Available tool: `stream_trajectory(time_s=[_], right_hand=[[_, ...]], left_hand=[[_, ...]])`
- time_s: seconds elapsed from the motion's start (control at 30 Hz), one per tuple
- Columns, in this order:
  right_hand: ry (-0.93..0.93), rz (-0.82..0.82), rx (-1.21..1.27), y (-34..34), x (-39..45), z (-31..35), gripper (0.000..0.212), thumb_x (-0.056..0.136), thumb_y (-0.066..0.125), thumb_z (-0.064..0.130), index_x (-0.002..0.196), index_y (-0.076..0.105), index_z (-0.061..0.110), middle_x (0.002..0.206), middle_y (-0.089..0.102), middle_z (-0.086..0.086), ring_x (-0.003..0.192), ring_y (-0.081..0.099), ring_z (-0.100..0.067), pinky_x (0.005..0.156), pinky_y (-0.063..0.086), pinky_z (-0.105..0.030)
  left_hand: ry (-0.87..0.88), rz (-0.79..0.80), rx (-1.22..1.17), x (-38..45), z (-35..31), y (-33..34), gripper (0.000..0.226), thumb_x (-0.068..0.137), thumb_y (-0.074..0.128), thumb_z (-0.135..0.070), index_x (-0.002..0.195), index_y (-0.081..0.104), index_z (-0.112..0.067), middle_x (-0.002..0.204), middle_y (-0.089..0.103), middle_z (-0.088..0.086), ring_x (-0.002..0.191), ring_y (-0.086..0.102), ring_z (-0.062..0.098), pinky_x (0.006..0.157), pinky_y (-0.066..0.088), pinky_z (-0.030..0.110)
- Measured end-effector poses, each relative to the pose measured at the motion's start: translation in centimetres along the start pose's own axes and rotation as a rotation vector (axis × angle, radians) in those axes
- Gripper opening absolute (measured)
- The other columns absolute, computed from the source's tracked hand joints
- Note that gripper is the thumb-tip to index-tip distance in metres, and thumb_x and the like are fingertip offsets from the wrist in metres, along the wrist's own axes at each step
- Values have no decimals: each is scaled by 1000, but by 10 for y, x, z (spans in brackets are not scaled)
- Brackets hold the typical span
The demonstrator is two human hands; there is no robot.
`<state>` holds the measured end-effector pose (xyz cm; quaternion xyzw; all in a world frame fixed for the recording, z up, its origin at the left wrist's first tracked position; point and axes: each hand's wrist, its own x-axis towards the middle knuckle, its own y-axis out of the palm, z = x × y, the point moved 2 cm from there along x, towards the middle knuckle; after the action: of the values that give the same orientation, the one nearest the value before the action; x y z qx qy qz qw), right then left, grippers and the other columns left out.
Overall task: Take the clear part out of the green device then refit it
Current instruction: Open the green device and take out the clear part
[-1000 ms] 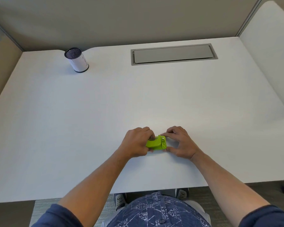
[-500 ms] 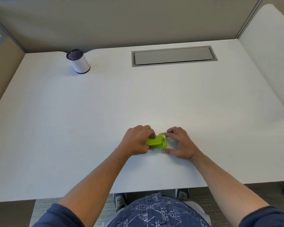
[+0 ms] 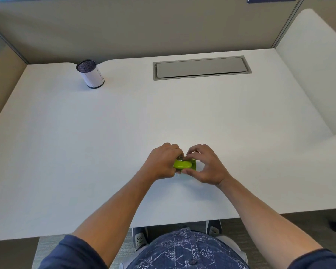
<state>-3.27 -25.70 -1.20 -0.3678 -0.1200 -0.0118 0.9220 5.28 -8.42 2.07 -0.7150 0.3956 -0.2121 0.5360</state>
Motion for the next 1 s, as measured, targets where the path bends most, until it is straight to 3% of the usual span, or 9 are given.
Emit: stream_trajectory(time_s=[0.07, 0.17, 0.37, 0.47, 0.53, 0.7, 0.83, 1.0], right_hand=[[51, 43, 51, -2, 1, 2, 37, 74, 85, 43, 106, 72, 30, 110, 56, 14, 104, 54, -8, 89, 47, -29], [90, 103, 125, -7, 4, 4, 36, 74, 84, 41, 105, 72, 28, 105, 55, 12, 88, 57, -13, 75, 51, -30], [125, 166, 80, -16, 8, 8, 42, 67, 80, 53, 95, 68, 25, 99, 56, 10, 71, 51, -9, 67, 50, -28], [124, 226, -4, -17, 7, 9, 36, 69, 80, 44, 94, 61, 25, 95, 51, 14, 70, 50, -6, 66, 48, -25], [124, 246, -91, -16, 4, 9, 33, 71, 79, 33, 95, 58, 26, 95, 48, 16, 69, 49, -6, 65, 50, -30], [125, 160, -169, -13, -3, 14, 27, 72, 76, 32, 91, 58, 25, 89, 46, 15, 64, 48, -3, 56, 47, -28], [150, 153, -177, -15, -4, 14, 25, 74, 72, 34, 91, 56, 25, 92, 47, 15, 65, 50, -10, 56, 48, -30], [136, 218, -255, -17, -4, 13, 24, 77, 71, 27, 94, 53, 25, 95, 42, 18, 67, 52, -16, 56, 45, -29]], left_hand=[[6, 3, 3, 1, -2, -1, 44, 77, 82, -40, 114, 63, -26, 108, 61, -9, 99, 51, 17, 68, 39, 28], [15, 2, -7, 3, -5, -2, 42, 78, 81, -37, 114, 64, -25, 107, 61, -8, 98, 50, 17, 68, 37, 28], [50, 7, -13, 5, -12, -5, 36, 80, 79, -31, 112, 66, -21, 106, 61, -3, 99, 50, 19, 73, 42, 30], [44, 5, -5, 6, -15, -6, 29, 81, 73, -20, 109, 67, -21, 104, 61, -3, 99, 49, 19, 76, 47, 33], [21, -4, -32, 8, -16, -6, 25, 80, 69, -14, 104, 69, -21, 101, 60, -4, 97, 48, 18, 72, 46, 32], [-58, 2, -163, 11, -20, -6, 22, 77, 64, -11, 93, 72, -24, 93, 62, -8, 93, 52, 17, 63, 44, 30], [-81, -18, -195, 11, -22, -4, 32, 74, 60, -6, 95, 73, -25, 94, 63, -8, 93, 52, 16, 68, 51, 36], [-79, -39, -212, 9, -21, -1, 37, 74, 57, -8, 103, 69, -27, 94, 62, -9, 91, 50, 14, 65, 46, 31]])
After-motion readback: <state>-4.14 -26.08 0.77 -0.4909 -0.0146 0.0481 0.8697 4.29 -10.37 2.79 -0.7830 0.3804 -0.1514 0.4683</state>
